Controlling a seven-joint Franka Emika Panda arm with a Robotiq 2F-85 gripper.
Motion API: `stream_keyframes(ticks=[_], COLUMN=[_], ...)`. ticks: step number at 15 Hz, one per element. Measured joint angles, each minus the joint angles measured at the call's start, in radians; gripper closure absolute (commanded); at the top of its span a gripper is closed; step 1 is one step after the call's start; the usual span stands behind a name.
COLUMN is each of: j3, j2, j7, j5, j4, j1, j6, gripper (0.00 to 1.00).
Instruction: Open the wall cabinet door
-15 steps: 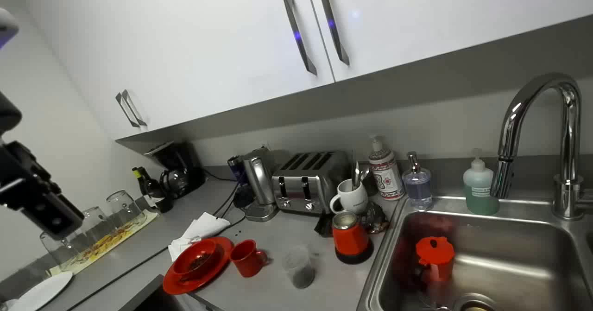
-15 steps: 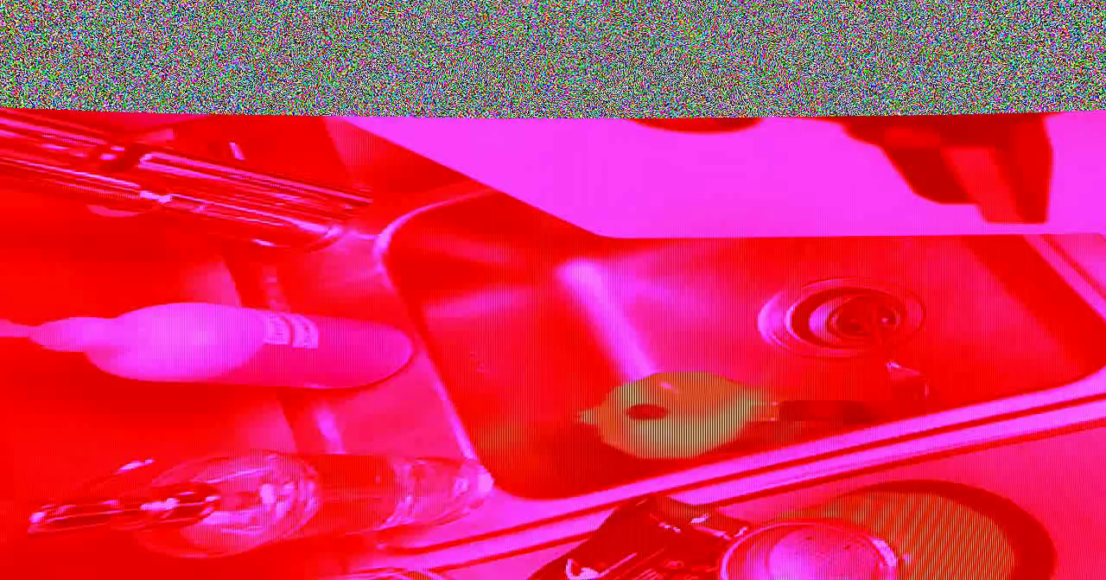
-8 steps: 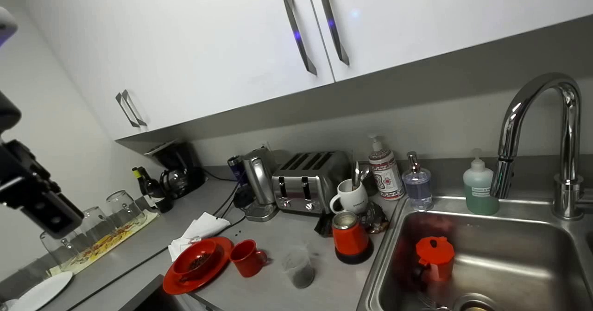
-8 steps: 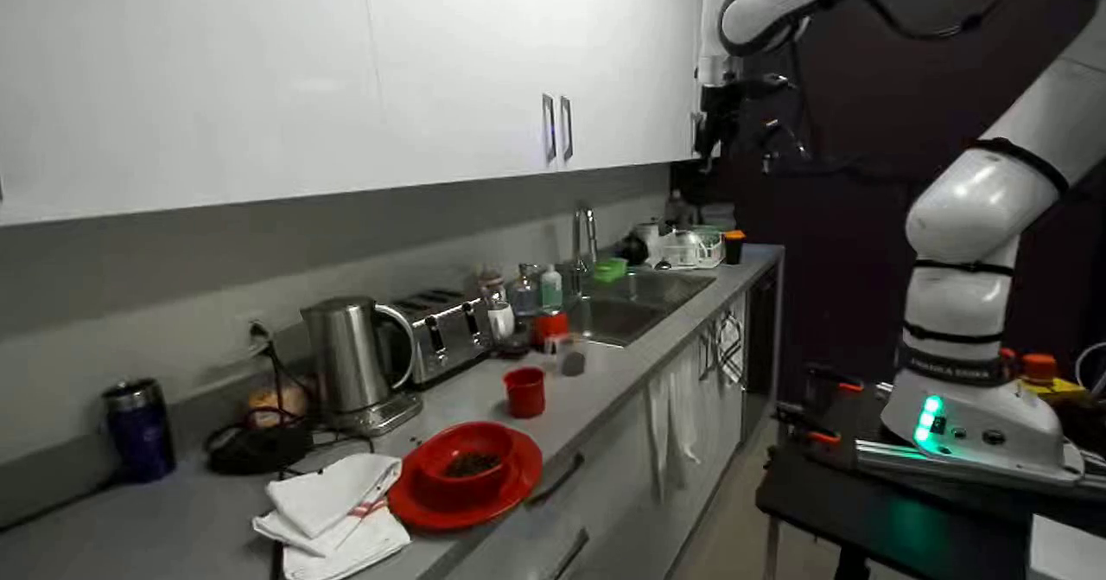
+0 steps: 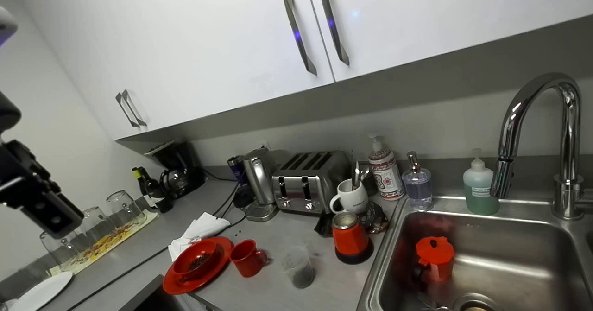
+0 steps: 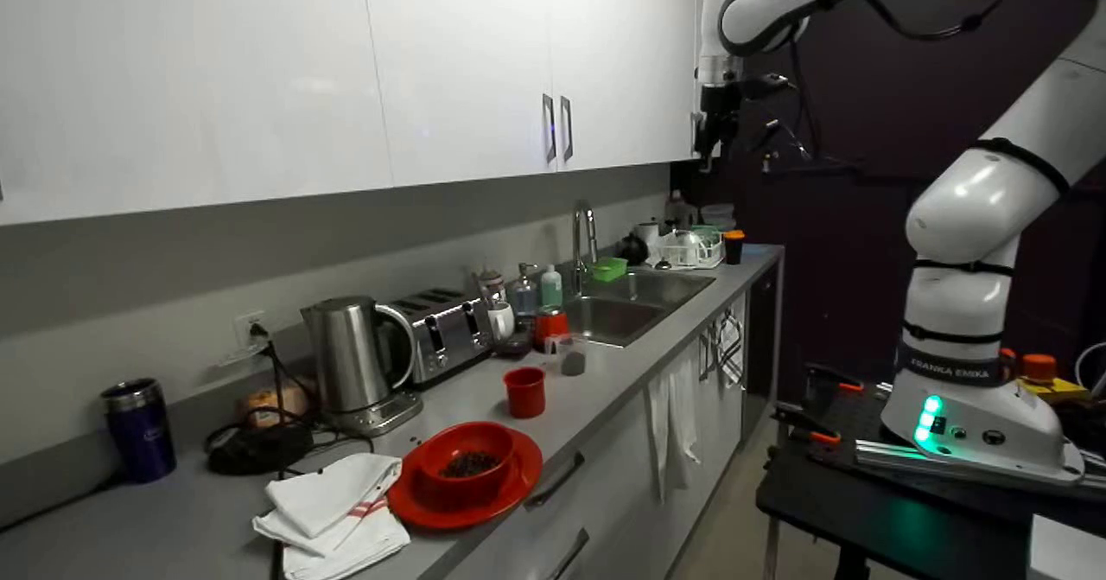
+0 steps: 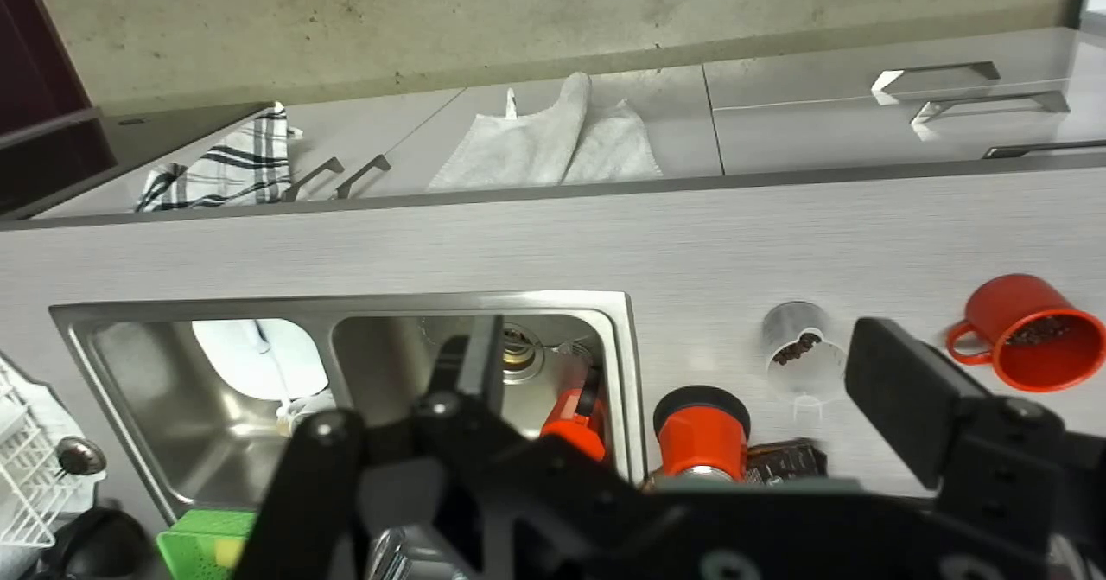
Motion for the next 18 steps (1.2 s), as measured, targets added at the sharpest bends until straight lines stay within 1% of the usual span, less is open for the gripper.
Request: stream_keyframes(ticks=[10,14,18], j3=[0.0,-0.002,-0.01], j2=[0.012,0.069,0.154], j7=[0.001,0.002,0.002], j5=[0.0,0.004,0.014], j4=[0.0,0.018,0.075], j1=[0.004,0.009,0.022], j6=[0.005,0.07,0.18], gripper=[0.0,0.0,0.0])
